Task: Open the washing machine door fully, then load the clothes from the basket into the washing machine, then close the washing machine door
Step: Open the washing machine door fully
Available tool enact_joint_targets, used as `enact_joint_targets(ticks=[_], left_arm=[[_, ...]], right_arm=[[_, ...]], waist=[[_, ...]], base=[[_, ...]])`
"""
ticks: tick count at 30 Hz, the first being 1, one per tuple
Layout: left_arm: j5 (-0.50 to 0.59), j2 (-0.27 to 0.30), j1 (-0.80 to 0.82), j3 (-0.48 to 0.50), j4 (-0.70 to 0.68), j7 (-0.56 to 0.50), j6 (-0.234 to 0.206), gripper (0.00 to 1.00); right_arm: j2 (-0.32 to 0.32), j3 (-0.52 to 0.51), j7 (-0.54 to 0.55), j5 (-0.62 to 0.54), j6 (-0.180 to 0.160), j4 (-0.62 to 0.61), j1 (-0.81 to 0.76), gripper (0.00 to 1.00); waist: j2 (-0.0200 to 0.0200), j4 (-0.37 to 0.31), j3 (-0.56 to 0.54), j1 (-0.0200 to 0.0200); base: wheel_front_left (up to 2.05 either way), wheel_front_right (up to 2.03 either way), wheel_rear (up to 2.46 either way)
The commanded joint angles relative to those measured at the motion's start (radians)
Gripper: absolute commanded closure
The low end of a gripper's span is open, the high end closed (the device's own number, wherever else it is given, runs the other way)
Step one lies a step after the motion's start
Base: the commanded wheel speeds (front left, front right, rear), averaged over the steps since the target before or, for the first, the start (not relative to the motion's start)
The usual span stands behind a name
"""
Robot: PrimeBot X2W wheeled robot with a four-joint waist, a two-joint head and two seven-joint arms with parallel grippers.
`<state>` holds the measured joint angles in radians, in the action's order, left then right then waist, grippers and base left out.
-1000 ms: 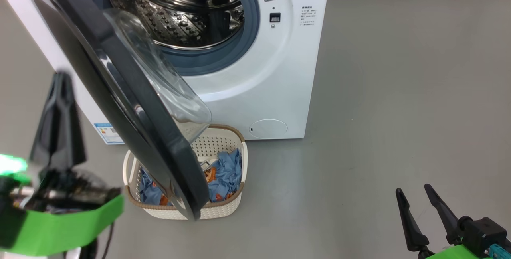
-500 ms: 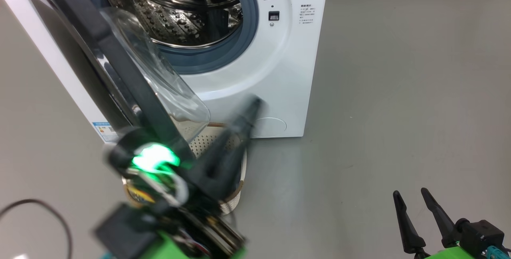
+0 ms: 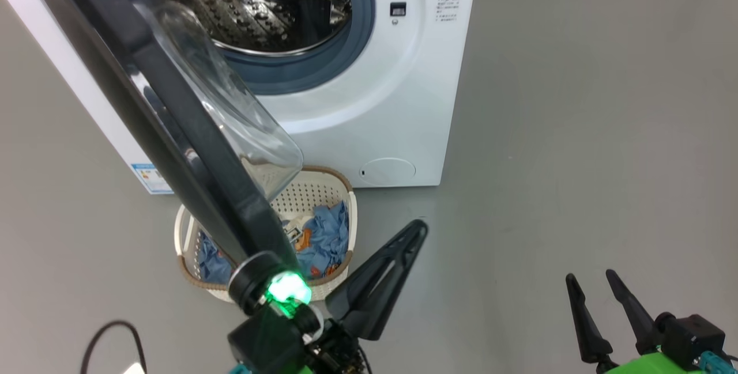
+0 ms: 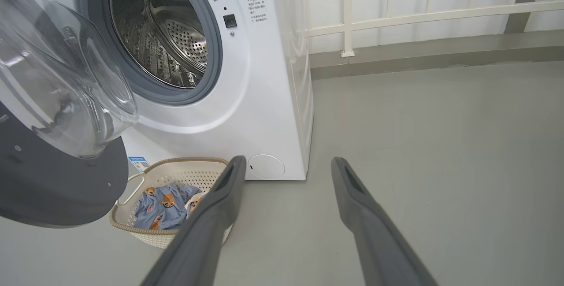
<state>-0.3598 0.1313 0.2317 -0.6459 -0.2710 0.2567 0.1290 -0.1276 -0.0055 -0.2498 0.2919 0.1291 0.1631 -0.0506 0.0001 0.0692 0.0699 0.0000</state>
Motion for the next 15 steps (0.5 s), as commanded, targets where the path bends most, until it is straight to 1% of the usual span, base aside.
enact_joint_targets(ticks=[1, 8, 15], left_arm=[[-0.011, 0.000, 0.010, 0.035, -0.012, 0.005, 0.002, 1.00], [-0.012, -0.018, -0.031, 0.103, 0.074, 0.005, 0.002, 1.00], [0.008, -0.009, -0.048, 0.094, 0.175, 0.005, 0.002, 1.00]], right_arm=[[-0.012, 0.022, -0.012, -0.007, 0.002, -0.020, 0.040, 0.00], [-0.018, 0.020, -0.012, -0.011, 0.002, -0.011, 0.055, 0.00], [-0.018, 0.027, -0.012, -0.004, 0.002, -0.002, 0.060, 0.00]], waist=[[-0.0001, 0.004, 0.010, 0.0000], [-0.0001, 0.014, 0.024, 0.0000], [-0.0001, 0.020, 0.029, 0.0000]], base=[[0.00, 0.00, 0.00], [0.00, 0.00, 0.00], [0.00, 0.00, 0.00]])
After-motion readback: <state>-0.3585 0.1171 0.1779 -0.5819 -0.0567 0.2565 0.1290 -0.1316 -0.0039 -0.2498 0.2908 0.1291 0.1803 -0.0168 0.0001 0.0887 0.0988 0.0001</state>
